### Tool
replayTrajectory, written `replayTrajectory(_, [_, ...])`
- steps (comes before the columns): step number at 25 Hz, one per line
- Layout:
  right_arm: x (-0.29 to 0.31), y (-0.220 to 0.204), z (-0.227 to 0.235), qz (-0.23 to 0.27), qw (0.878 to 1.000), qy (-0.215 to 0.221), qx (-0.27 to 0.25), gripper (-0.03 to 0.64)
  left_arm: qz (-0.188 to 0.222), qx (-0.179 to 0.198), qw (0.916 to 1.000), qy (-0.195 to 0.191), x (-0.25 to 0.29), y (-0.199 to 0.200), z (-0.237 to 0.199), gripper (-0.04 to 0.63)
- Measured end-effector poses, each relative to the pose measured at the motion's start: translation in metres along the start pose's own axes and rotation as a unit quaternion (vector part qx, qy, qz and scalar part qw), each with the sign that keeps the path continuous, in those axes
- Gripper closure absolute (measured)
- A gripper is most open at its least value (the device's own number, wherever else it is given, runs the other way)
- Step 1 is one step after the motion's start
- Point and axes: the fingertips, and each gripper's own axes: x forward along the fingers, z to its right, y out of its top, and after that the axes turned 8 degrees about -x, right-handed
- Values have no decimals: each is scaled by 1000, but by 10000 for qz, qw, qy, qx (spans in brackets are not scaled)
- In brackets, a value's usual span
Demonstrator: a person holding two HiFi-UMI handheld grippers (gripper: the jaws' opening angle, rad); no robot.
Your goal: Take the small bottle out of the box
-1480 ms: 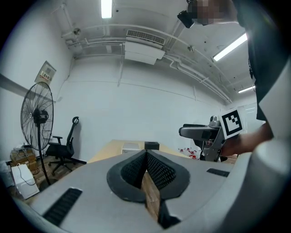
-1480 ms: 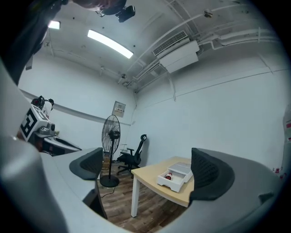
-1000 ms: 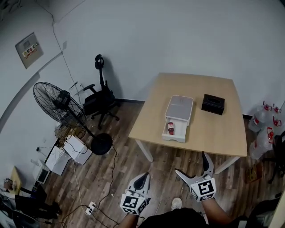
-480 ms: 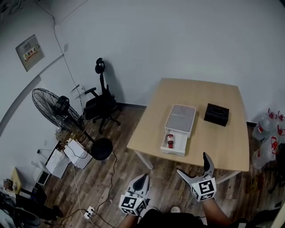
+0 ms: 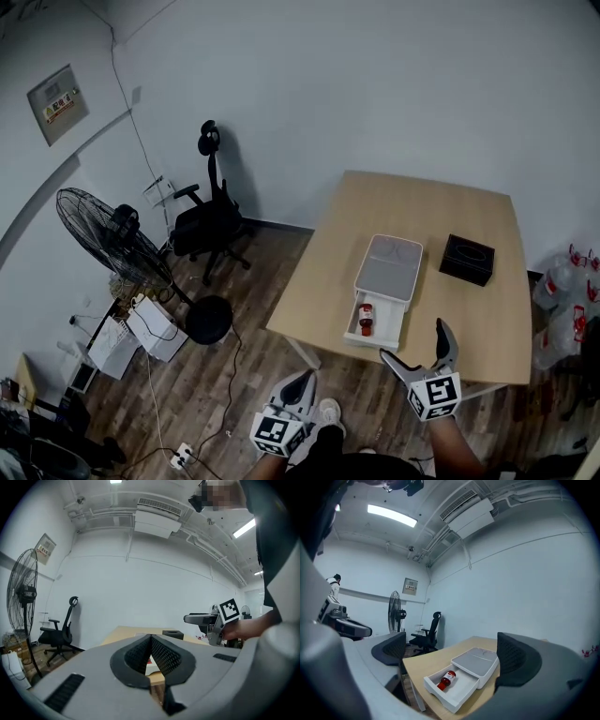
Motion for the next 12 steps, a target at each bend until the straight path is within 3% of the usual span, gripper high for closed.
replayTrajectory(5, [50, -8, 12, -182, 9994, -81, -294, 29, 58, -15, 9997, -233, 37, 16, -37, 581])
replayTrajectory(12, [115, -20, 11, -635, 9891, 83, -1325, 29, 18, 27, 9977, -675, 83, 37, -81, 581])
